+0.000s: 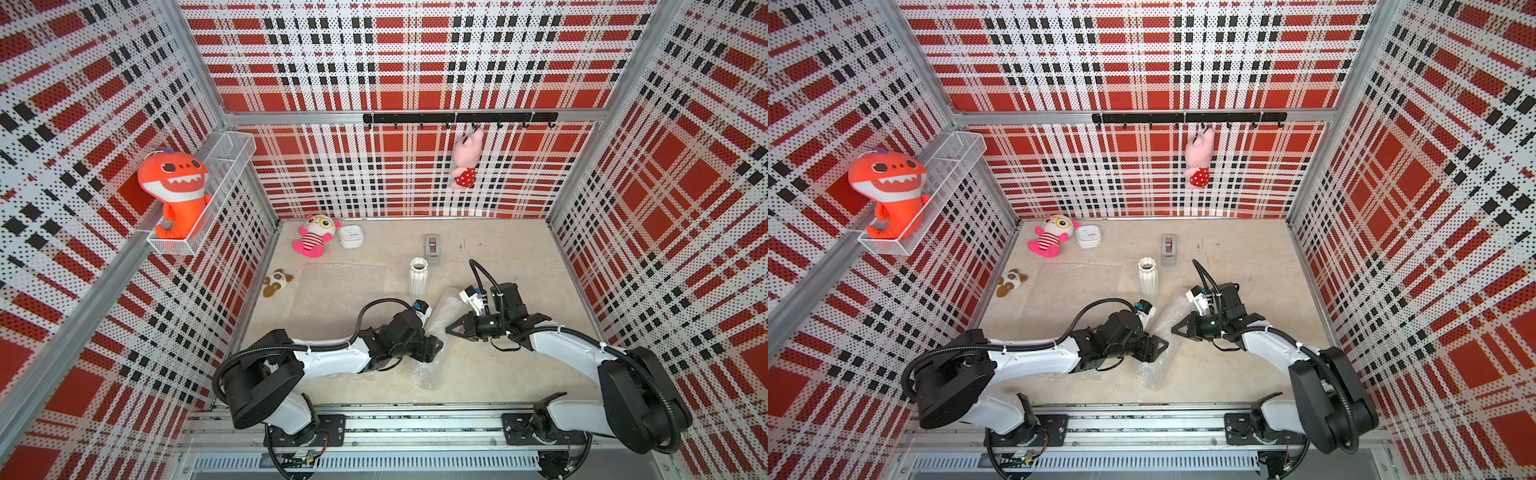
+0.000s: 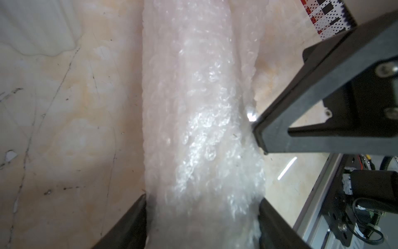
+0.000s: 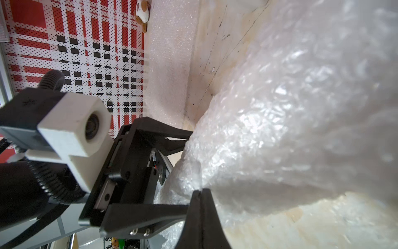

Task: Wrap vases in bubble wrap
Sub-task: Stick the tape on the bubble wrap.

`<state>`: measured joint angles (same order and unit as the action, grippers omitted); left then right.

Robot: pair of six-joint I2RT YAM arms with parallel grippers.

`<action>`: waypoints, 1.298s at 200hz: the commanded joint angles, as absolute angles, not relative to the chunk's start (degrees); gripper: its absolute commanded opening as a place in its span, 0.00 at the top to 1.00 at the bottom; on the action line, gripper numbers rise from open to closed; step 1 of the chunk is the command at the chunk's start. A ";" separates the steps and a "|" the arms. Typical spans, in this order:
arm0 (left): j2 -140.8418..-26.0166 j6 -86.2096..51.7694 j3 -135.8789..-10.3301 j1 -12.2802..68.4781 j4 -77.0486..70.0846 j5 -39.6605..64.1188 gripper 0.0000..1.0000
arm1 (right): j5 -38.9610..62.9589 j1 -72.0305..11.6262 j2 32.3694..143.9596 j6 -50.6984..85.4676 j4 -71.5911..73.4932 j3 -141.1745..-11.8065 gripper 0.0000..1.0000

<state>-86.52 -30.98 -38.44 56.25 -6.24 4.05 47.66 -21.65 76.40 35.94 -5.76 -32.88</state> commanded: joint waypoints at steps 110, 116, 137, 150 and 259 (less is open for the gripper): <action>-89.25 -30.40 -39.34 57.77 -4.31 6.28 0.30 | 42.74 -22.79 82.15 32.14 -6.93 -36.04 1.00; -89.31 -30.41 -39.54 57.98 -4.31 5.90 0.29 | 42.38 -22.77 82.30 32.17 -7.15 -36.04 1.00; -89.19 -30.60 -39.72 58.27 -4.48 4.86 0.23 | 41.80 -22.85 82.61 29.97 -7.78 -35.97 1.00; -88.77 -30.76 -39.77 58.25 -4.40 4.28 0.20 | 41.27 -23.01 82.90 29.76 -8.21 -36.11 1.00; -79.69 -41.26 -36.95 55.75 -11.87 -3.09 0.05 | 41.45 -23.82 82.97 29.27 -8.79 -36.70 1.00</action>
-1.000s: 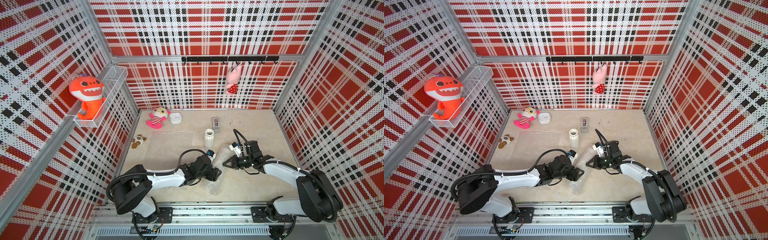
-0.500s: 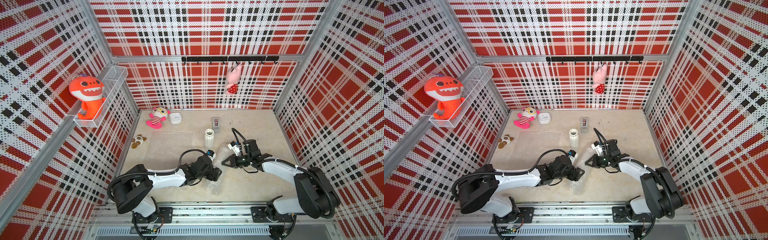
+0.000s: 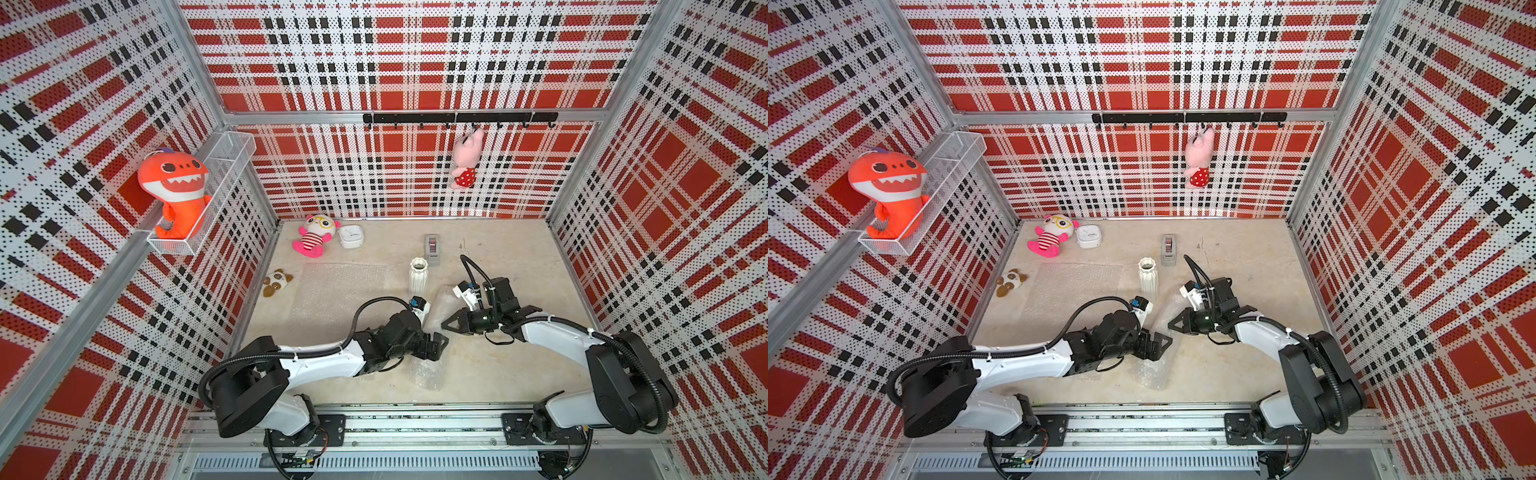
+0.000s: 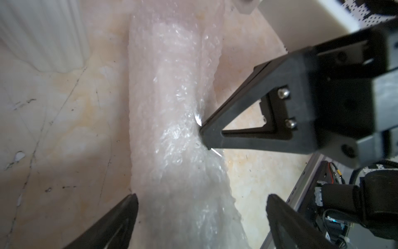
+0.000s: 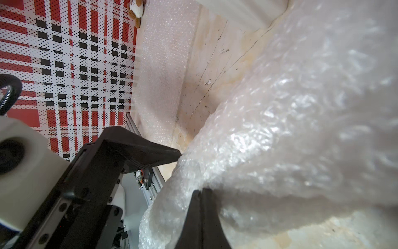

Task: Wrap vases in bubble wrap
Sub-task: Stick the tape on the bubble wrap.

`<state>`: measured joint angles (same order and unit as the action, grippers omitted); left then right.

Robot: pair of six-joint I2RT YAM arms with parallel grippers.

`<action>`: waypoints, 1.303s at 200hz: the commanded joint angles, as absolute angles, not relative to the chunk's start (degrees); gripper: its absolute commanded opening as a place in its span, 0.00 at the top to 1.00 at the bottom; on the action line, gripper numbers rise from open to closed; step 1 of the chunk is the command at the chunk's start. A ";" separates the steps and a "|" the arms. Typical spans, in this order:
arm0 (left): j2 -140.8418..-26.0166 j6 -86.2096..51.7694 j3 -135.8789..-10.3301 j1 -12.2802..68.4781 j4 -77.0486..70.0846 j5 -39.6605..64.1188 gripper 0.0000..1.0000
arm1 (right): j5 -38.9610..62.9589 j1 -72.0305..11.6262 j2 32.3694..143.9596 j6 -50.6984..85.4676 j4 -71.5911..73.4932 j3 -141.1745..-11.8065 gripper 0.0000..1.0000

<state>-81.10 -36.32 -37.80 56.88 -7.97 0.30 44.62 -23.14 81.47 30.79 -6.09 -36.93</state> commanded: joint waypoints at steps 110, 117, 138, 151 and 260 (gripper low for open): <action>-88.02 -45.94 -39.11 53.90 -20.29 -6.07 0.20 | 42.03 -24.39 82.71 30.12 -6.76 -35.43 1.00; -88.15 -46.78 -38.88 53.34 -19.96 -6.55 0.22 | 42.01 -24.41 82.71 30.28 -6.40 -35.33 1.00; -88.76 -48.33 -37.90 51.90 -23.37 -3.76 0.24 | 42.36 -24.52 82.88 30.50 -5.89 -35.13 1.00; -90.04 -47.41 -38.91 52.40 -23.47 -2.59 0.25 | 42.30 -24.55 82.88 30.50 -5.89 -35.09 1.00; -91.99 -46.34 -36.34 51.82 -22.94 -1.08 0.49 | 41.92 -24.59 83.58 29.62 -6.41 -35.25 1.00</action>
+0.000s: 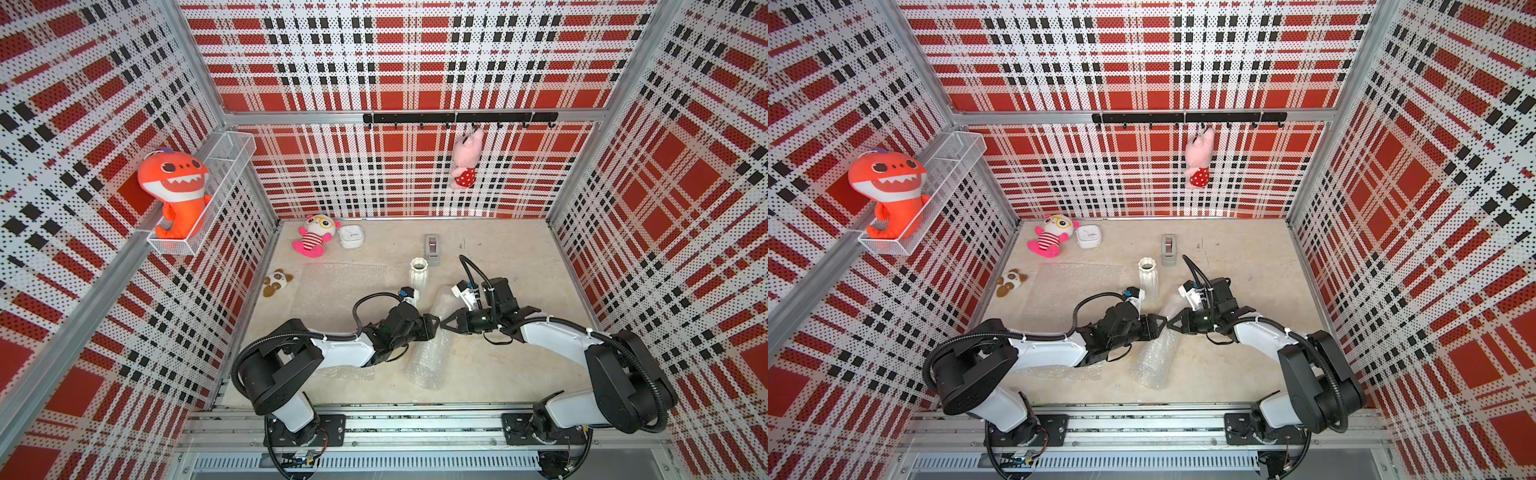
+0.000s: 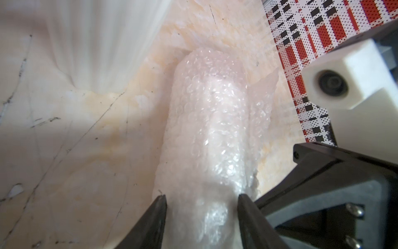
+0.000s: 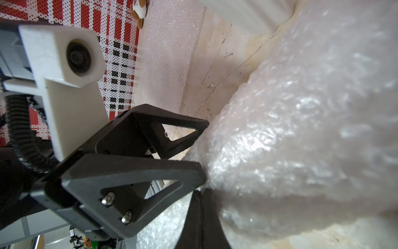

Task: Wrap vases in bubble wrap
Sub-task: Stick the tape on the bubble wrap.

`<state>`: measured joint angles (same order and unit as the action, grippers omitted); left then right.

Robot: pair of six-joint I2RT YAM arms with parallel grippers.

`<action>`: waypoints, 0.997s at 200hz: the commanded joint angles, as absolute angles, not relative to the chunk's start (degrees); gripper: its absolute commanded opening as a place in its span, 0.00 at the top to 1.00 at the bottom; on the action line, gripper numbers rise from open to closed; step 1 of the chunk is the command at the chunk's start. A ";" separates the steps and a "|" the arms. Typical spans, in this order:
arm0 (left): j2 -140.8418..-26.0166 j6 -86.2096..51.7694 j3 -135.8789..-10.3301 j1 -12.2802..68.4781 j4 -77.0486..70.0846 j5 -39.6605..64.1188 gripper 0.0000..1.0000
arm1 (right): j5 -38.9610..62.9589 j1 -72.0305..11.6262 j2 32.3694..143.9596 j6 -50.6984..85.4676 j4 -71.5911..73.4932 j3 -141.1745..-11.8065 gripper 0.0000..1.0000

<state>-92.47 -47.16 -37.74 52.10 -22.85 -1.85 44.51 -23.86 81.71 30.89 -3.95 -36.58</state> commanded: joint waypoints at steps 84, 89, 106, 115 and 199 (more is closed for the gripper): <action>-88.34 -47.96 -38.05 51.15 -22.03 -0.54 0.30 | 41.75 -24.53 83.41 29.71 -6.56 -35.15 1.00; -88.69 -48.18 -38.18 51.16 -21.79 -0.73 0.28 | 41.77 -24.59 83.41 29.75 -6.51 -35.23 1.00; -90.35 -48.60 -39.07 51.15 -19.22 -2.02 0.25 | 41.85 -24.54 83.58 29.80 -6.34 -35.31 1.00; -91.31 -48.81 -39.36 51.15 -18.72 -2.30 0.25 | 42.00 -24.59 83.59 29.79 -6.33 -35.33 1.00; -95.48 -47.62 -39.20 52.65 -13.73 -4.02 0.28 | 41.77 -24.60 82.47 29.69 -6.81 -35.63 1.00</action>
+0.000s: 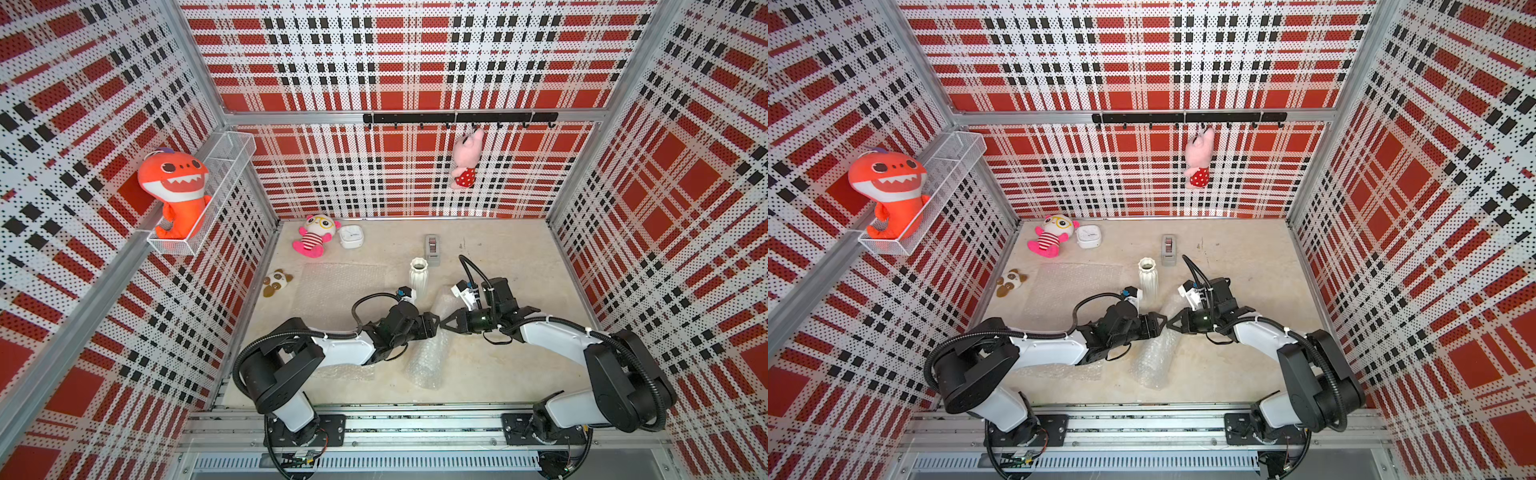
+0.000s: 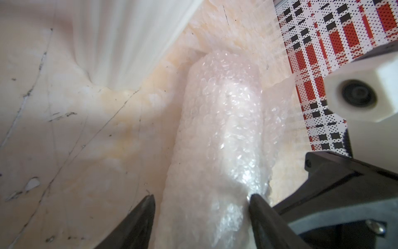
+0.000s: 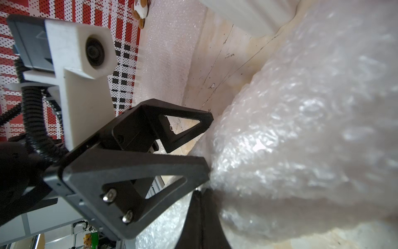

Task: Wrap vases in bubble wrap
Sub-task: Stick the tape on the bubble wrap.

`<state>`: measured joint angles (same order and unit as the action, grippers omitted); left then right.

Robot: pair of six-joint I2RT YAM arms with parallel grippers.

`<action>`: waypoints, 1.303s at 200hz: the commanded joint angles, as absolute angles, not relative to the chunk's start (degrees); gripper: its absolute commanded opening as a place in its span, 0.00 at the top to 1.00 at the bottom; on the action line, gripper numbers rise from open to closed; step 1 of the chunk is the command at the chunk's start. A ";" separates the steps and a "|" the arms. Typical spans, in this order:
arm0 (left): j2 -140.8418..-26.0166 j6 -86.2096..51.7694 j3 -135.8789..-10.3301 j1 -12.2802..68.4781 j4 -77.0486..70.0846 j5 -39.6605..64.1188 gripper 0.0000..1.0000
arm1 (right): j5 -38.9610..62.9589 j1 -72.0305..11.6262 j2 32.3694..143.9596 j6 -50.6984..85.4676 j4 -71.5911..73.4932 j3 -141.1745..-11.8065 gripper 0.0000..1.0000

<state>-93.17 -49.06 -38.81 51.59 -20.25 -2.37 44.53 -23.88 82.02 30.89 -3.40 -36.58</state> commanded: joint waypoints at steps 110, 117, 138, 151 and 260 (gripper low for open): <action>-97.63 -46.31 -40.20 53.21 -9.50 -6.99 0.30 | 37.83 -24.59 78.40 29.27 -11.22 -39.13 0.84; -97.60 -46.30 -40.41 53.21 -9.53 -6.96 0.30 | 37.75 -24.55 78.31 29.41 -11.16 -39.09 0.84; -97.39 -46.29 -40.51 53.17 -9.48 -7.02 0.30 | 38.21 -24.59 78.02 29.46 -11.19 -39.28 0.84; -97.30 -46.26 -40.52 53.26 -9.56 -6.86 0.30 | 38.17 -24.59 77.79 29.79 -10.52 -38.99 0.83; -88.97 -47.41 -41.89 52.38 -11.97 -2.43 0.22 | 39.54 -24.55 80.12 30.68 -6.91 -36.04 1.00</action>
<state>-92.49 -47.57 -41.80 52.51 -14.50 -3.84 39.79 -24.27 79.37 30.94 -8.25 -37.47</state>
